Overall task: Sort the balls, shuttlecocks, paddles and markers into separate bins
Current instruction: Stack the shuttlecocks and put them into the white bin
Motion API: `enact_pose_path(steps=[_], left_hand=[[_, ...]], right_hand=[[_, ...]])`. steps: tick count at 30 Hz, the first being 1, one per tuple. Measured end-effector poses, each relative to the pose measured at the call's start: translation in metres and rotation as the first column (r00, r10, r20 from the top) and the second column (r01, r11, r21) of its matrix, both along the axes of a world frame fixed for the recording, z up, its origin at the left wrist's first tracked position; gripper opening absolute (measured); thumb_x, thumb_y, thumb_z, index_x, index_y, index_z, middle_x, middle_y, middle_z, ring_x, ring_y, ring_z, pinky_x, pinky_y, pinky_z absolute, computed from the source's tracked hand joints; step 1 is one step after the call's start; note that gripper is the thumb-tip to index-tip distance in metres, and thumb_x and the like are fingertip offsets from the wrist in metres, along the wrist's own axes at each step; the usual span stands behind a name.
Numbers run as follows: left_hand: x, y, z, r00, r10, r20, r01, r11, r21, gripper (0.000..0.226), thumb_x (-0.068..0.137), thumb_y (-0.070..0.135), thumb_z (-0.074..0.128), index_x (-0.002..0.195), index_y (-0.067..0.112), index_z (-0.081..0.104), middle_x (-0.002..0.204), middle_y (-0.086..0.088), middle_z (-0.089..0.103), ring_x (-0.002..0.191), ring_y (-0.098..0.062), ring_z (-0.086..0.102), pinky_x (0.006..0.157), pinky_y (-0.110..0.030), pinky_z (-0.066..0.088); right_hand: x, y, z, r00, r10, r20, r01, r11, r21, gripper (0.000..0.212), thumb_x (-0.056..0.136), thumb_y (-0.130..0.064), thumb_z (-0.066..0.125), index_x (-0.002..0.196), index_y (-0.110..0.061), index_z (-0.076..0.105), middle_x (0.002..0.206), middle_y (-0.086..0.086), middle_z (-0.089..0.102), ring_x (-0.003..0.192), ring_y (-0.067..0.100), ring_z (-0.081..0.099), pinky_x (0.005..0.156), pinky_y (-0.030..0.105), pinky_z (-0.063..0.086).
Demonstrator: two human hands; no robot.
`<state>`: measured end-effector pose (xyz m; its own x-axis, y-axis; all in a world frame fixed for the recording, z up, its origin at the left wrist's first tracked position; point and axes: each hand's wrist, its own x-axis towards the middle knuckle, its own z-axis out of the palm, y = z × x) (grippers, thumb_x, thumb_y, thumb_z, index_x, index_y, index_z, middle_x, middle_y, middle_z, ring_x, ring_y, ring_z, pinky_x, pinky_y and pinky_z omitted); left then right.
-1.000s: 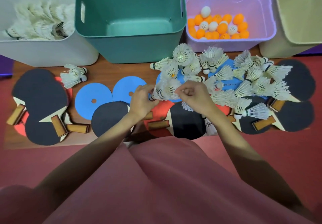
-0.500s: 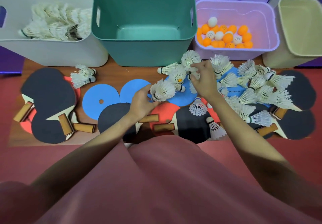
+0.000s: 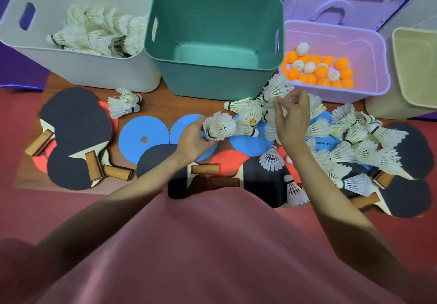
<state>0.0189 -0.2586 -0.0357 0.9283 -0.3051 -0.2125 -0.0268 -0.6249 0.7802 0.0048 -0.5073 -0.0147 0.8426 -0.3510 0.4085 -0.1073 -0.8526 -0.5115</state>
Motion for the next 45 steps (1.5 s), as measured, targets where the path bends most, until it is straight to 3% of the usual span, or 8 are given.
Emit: enact_pose_path(steps=[15, 18, 22, 26, 32, 37, 42, 45], left_hand=[[0.014, -0.027, 0.004, 0.999, -0.047, 0.019, 0.049, 0.994, -0.100, 0.053, 0.072, 0.010, 0.077, 0.117, 0.003, 0.051, 0.097, 0.000, 0.064, 0.084, -0.017, 0.059, 0.072, -0.030, 0.046], [0.015, -0.021, 0.003, 1.000, -0.016, 0.019, 0.017, 0.996, -0.082, 0.052, 0.072, 0.008, 0.076, 0.115, 0.001, 0.049, 0.096, -0.005, 0.065, 0.086, -0.024, 0.061, 0.072, -0.037, 0.048], [0.015, -0.012, 0.002, 1.000, 0.027, -0.006, -0.027, 0.998, -0.063, 0.049, 0.073, 0.005, 0.073, 0.113, -0.003, 0.046, 0.094, -0.013, 0.064, 0.085, -0.029, 0.060, 0.069, -0.040, 0.046], [0.015, -0.009, 0.004, 0.999, 0.044, -0.020, -0.045, 0.998, -0.048, 0.055, 0.073, 0.003, 0.071, 0.119, -0.003, 0.042, 0.099, -0.016, 0.064, 0.086, -0.029, 0.060, 0.069, -0.041, 0.047], [0.015, -0.008, 0.005, 0.998, 0.040, -0.058, -0.043, 0.998, -0.047, 0.055, 0.073, 0.002, 0.070, 0.119, -0.003, 0.040, 0.097, -0.016, 0.063, 0.085, -0.030, 0.060, 0.069, -0.043, 0.048], [0.016, -0.002, 0.002, 0.996, 0.033, -0.083, -0.033, 0.999, 0.002, 0.049, 0.073, 0.000, 0.068, 0.112, -0.001, 0.039, 0.086, -0.012, 0.058, 0.077, -0.028, 0.058, 0.062, -0.041, 0.046], [0.020, -0.002, 0.001, 0.996, 0.005, -0.085, -0.003, 1.000, 0.020, 0.047, 0.073, -0.002, 0.068, 0.111, 0.000, 0.039, 0.085, -0.009, 0.056, 0.075, -0.025, 0.055, 0.061, -0.039, 0.044], [0.022, -0.007, 0.003, 0.998, -0.036, -0.057, 0.036, 0.999, -0.014, 0.046, 0.073, -0.001, 0.068, 0.110, -0.001, 0.041, 0.085, -0.010, 0.057, 0.076, -0.028, 0.056, 0.062, -0.041, 0.044]], right_hand=[[-0.026, 0.050, 0.018, 0.806, 0.581, -0.112, -0.569, 0.813, 0.121, 0.024, 0.085, -0.009, 0.053, 0.100, -0.010, 0.071, 0.095, 0.009, 0.052, 0.079, 0.017, 0.047, 0.058, 0.035, 0.047], [-0.021, 0.048, 0.021, 0.852, 0.515, -0.093, -0.479, 0.839, 0.259, 0.033, 0.082, -0.003, 0.049, 0.108, -0.011, 0.067, 0.105, 0.008, 0.049, 0.079, 0.001, 0.046, 0.060, 0.020, 0.044], [-0.007, 0.033, 0.013, 0.955, 0.210, -0.210, -0.163, 0.962, 0.220, 0.023, 0.085, -0.009, 0.050, 0.103, -0.007, 0.064, 0.101, 0.010, 0.052, 0.074, 0.016, 0.054, 0.062, 0.031, 0.045], [0.016, 0.021, 0.002, 0.837, 0.058, -0.544, 0.028, 0.988, 0.149, 0.027, 0.088, -0.023, 0.059, 0.089, 0.004, 0.061, 0.074, 0.017, 0.061, 0.077, 0.029, 0.058, 0.067, 0.036, 0.046], [0.031, 0.024, -0.007, 0.725, 0.047, -0.687, -0.001, 0.998, 0.067, 0.046, 0.086, -0.006, 0.053, 0.054, -0.014, 0.021, 0.054, 0.002, 0.023, 0.056, 0.024, 0.030, 0.050, 0.030, 0.019], [0.025, 0.021, 0.011, 0.840, 0.018, -0.542, 0.026, 0.997, 0.072, 0.040, 0.084, -0.002, 0.047, 0.054, -0.012, 0.023, 0.051, 0.003, 0.023, 0.050, 0.021, 0.025, 0.048, 0.031, 0.015], [0.006, 0.030, 0.052, 0.982, 0.162, -0.098, -0.093, 0.862, 0.498, 0.014, 0.092, -0.012, 0.058, 0.080, -0.009, 0.064, 0.062, 0.000, 0.052, 0.054, -0.003, 0.048, 0.055, 0.011, 0.040], [0.002, 0.042, 0.051, 0.955, 0.242, -0.172, -0.125, 0.853, 0.506, 0.009, 0.090, -0.012, 0.061, 0.082, -0.015, 0.063, 0.058, -0.003, 0.045, 0.050, -0.001, 0.044, 0.055, 0.015, 0.041]])
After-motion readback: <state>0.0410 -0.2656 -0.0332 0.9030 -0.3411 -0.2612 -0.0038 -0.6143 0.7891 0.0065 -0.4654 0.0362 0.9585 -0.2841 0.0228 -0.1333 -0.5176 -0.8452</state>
